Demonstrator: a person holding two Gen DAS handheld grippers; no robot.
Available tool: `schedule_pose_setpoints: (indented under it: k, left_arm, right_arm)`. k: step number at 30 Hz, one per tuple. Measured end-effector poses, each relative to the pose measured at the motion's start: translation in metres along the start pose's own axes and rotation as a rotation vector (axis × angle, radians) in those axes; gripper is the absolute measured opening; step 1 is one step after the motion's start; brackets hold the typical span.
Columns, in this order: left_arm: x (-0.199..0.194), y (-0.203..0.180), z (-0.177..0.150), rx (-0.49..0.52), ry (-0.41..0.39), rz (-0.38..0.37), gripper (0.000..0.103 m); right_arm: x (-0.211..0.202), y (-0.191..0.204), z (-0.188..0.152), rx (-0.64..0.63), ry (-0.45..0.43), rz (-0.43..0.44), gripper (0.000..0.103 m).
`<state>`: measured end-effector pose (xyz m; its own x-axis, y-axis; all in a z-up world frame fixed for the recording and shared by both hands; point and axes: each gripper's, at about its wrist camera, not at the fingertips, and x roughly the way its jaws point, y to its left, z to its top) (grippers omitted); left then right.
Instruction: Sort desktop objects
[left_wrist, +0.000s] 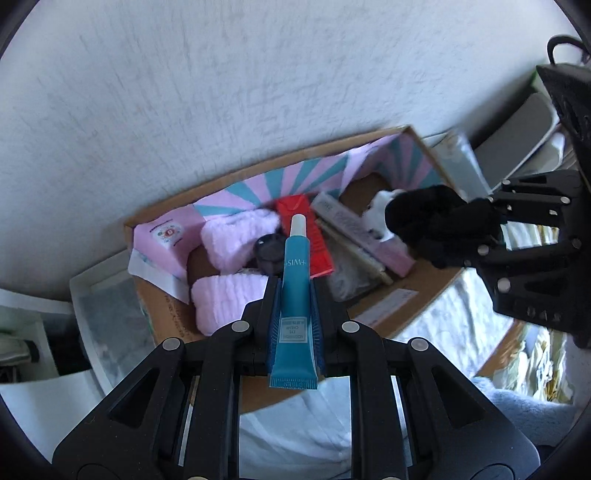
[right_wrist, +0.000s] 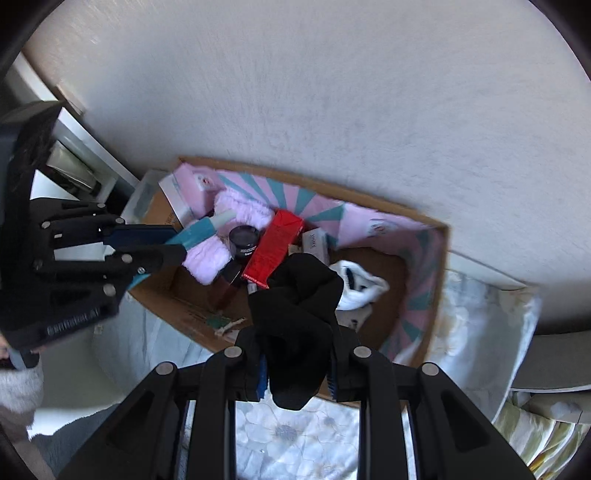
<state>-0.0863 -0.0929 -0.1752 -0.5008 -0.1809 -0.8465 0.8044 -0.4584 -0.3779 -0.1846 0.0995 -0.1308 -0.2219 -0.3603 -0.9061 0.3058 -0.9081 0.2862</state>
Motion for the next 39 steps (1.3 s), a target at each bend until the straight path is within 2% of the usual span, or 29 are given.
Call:
schedule_pose_setpoints:
  k: [6, 12, 13, 14, 16, 17, 18, 20, 22, 27, 31, 33, 39]
  left_arm:
    - [0.013, 0.012, 0.002, -0.001, 0.019, 0.036, 0.014]
    - [0.019, 0.017, 0.004, 0.004, 0.015, 0.055, 0.014]
    - [0.018, 0.017, 0.006, 0.001, 0.008, 0.056, 0.023]
    - [0.017, 0.017, 0.008, -0.006, 0.013, 0.059, 0.057]
    - [0.016, 0.018, 0.010, -0.029, 0.027, 0.097, 0.101]
    - [0.013, 0.019, 0.010, -0.032, 0.014, 0.123, 0.103]
    - [0.010, 0.020, 0.010, -0.034, 0.002, 0.123, 0.103]
    - [0.007, 0.023, 0.009, -0.063, 0.012, 0.077, 0.103]
    - [0.004, 0.024, 0.007, -0.083, 0.010, 0.043, 0.103]
    - [-0.007, 0.016, 0.003, -0.061, -0.066, 0.123, 0.103]
    - [-0.016, 0.015, -0.003, -0.088, -0.080, 0.097, 0.103]
    - [-0.018, 0.011, -0.007, -0.086, -0.055, 0.083, 0.103]
    - [-0.038, -0.003, -0.022, -0.100, -0.111, 0.165, 0.103]
  right_arm:
    - [0.023, 0.007, 0.007, 0.006, 0.064, 0.007, 0.022]
    - [0.028, 0.005, 0.009, 0.011, 0.070, -0.026, 0.022]
    - [0.028, 0.004, 0.009, 0.014, 0.069, -0.032, 0.026]
    - [0.029, 0.003, 0.010, 0.017, 0.075, -0.041, 0.032]
    - [0.033, 0.001, 0.008, 0.009, 0.108, -0.055, 0.083]
    - [0.034, 0.001, 0.007, 0.005, 0.119, -0.065, 0.093]
    - [0.034, 0.002, 0.004, -0.011, 0.124, -0.083, 0.098]
    - [0.031, 0.000, 0.000, -0.017, 0.121, -0.086, 0.103]
    - [0.028, -0.005, -0.004, 0.010, 0.125, -0.069, 0.102]
    - [0.018, -0.013, -0.010, 0.072, 0.103, -0.076, 0.103]
    - [0.013, -0.014, -0.016, 0.090, 0.088, -0.082, 0.103]
    - [0.011, -0.014, -0.021, 0.087, 0.084, -0.090, 0.103]
    - [0.005, -0.009, -0.033, 0.091, 0.086, -0.081, 0.103]
